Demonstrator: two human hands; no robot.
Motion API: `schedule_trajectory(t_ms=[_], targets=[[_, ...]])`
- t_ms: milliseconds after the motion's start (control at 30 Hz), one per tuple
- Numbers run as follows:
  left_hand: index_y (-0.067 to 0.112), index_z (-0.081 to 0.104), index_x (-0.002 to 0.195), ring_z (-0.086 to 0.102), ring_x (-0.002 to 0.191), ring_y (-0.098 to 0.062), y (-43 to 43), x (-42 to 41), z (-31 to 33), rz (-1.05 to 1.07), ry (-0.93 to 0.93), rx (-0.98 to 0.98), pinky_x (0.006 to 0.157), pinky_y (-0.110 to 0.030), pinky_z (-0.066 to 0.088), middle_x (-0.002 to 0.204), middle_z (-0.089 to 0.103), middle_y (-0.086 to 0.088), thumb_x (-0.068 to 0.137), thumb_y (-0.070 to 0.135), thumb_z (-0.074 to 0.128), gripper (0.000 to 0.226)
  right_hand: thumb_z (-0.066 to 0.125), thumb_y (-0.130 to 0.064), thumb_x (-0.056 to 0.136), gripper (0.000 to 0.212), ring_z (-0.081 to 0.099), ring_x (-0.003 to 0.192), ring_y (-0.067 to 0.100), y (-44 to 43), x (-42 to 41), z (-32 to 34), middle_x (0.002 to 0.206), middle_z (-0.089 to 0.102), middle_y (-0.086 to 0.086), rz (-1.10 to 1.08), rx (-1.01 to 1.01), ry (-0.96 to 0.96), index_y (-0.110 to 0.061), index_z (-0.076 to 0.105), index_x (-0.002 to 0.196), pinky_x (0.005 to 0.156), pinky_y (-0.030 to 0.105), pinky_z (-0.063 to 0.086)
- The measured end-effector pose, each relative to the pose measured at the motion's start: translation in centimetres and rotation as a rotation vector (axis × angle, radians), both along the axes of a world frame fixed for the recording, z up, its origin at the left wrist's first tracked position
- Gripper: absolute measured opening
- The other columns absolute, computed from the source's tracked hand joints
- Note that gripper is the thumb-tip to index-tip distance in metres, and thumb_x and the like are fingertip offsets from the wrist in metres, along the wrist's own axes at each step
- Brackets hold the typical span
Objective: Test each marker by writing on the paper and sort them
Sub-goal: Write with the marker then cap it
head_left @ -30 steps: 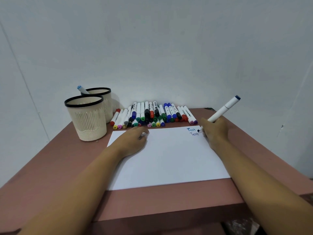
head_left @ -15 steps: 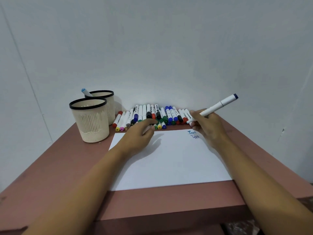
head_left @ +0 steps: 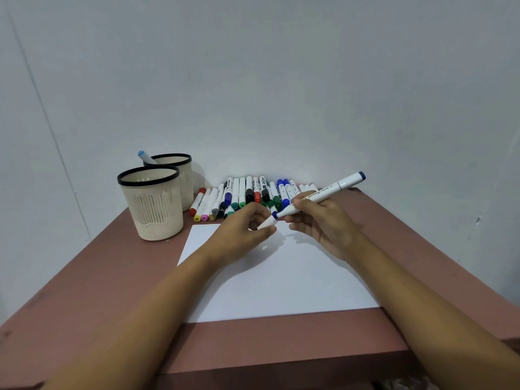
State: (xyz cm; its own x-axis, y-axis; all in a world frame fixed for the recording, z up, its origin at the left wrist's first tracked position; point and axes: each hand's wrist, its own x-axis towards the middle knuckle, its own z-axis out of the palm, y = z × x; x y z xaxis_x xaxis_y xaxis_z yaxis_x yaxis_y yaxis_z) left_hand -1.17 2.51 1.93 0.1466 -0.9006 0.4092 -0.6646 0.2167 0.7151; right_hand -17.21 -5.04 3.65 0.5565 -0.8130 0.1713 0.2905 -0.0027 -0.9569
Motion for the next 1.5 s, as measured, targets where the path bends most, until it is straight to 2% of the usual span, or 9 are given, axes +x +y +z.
schedule_trajectory(t_ms=[233,367,500,667,833,933,1033,1367,1500], targets=[[0.023,0.061,0.097,0.048,0.064,0.003,0.0,-0.1,0.1,-0.061,0.046,-0.033,0.061,-0.010,0.038,0.079,0.060,0.007,0.086,0.019,0.067,0.013,0.056,-0.010,0.094,0.016,0.057,0.058,0.009,0.5,0.1,-0.1,0.066,0.064,-0.002,0.057,-0.030,0.113,-0.014,0.058,0.079,0.053,0.019,0.047],[0.022,0.066,0.092,0.054,0.058,-0.002,0.2,-0.2,0.4,-0.102,0.232,-0.002,0.056,-0.011,0.042,0.071,0.065,0.002,0.088,0.016,0.064,0.007,0.059,-0.017,0.092,0.017,0.043,0.050,0.006,0.4,0.1,-0.2,0.059,0.051,-0.003,0.062,-0.062,0.109,-0.014,0.062,0.075,0.045,0.016,0.034],[0.021,0.068,0.086,0.053,0.054,-0.001,0.4,-0.4,0.5,-0.098,0.258,0.014,0.054,-0.012,0.041,0.064,0.064,0.007,0.088,0.017,0.063,0.007,0.060,-0.017,0.091,0.024,0.045,0.047,0.006,0.6,0.3,-0.4,0.056,0.052,-0.002,0.048,-0.066,0.078,-0.015,0.067,0.068,0.044,0.015,0.036],[0.008,0.070,0.090,0.050,0.054,-0.006,0.6,-0.5,0.7,-0.121,0.308,0.045,0.055,-0.019,0.042,0.060,0.060,0.006,0.091,0.020,0.059,0.016,0.058,-0.015,0.091,0.016,0.047,0.046,0.005,0.6,0.2,-0.2,0.055,0.055,-0.002,0.072,-0.046,0.048,-0.009,0.063,0.078,0.045,0.015,0.039],[0.035,0.064,0.087,0.049,0.064,-0.014,0.2,-0.8,0.3,-0.041,0.135,-0.070,0.064,-0.036,0.044,0.076,0.064,-0.014,0.086,0.026,0.066,0.010,0.062,-0.019,0.089,0.021,0.048,0.045,0.007,0.5,0.5,-0.6,0.055,0.055,0.001,0.049,-0.035,0.048,-0.009,0.064,0.071,0.045,0.016,0.040],[0.039,0.065,0.084,0.051,0.059,-0.005,0.3,-1.0,0.3,-0.062,0.195,-0.079,0.060,-0.022,0.043,0.065,0.064,0.006,0.086,0.022,0.066,0.017,0.061,-0.018,0.090,0.021,0.047,0.044,0.006,0.5,0.7,-0.7,0.054,0.054,0.000,0.041,-0.017,0.018,-0.007,0.062,0.073,0.043,0.015,0.040],[0.033,0.068,0.085,0.053,0.054,-0.001,0.3,-1.2,0.4,-0.089,0.293,-0.061,0.055,-0.013,0.043,0.061,0.064,0.010,0.085,0.017,0.067,0.016,0.059,-0.017,0.091,0.021,0.046,0.042,0.005,0.5,0.9,-0.8,0.052,0.053,0.000,0.041,0.025,-0.017,-0.007,0.060,0.072,0.042,0.014,0.040],[0.028,0.069,0.090,0.053,0.051,0.001,0.0,-1.6,0.4,-0.099,0.376,-0.052,0.052,-0.012,0.042,0.063,0.065,0.006,0.086,0.013,0.065,0.016,0.056,-0.015,0.094,0.022,0.045,0.042,0.005,0.1,1.1,-0.9,0.052,0.052,-0.001,0.064,0.048,-0.015,-0.007,0.058,0.074,0.042,0.014,0.040],[0.022,0.071,0.089,0.058,0.056,-0.002,0.0,-1.6,0.8,-0.103,0.464,-0.048,0.054,-0.014,0.045,0.061,0.066,0.008,0.085,0.014,0.067,0.010,0.062,-0.024,0.090,0.020,0.051,0.049,0.007,-0.4,0.8,-0.8,0.071,0.058,0.008,0.034,0.014,0.042,-0.006,0.062,0.083,0.047,0.016,0.044]])
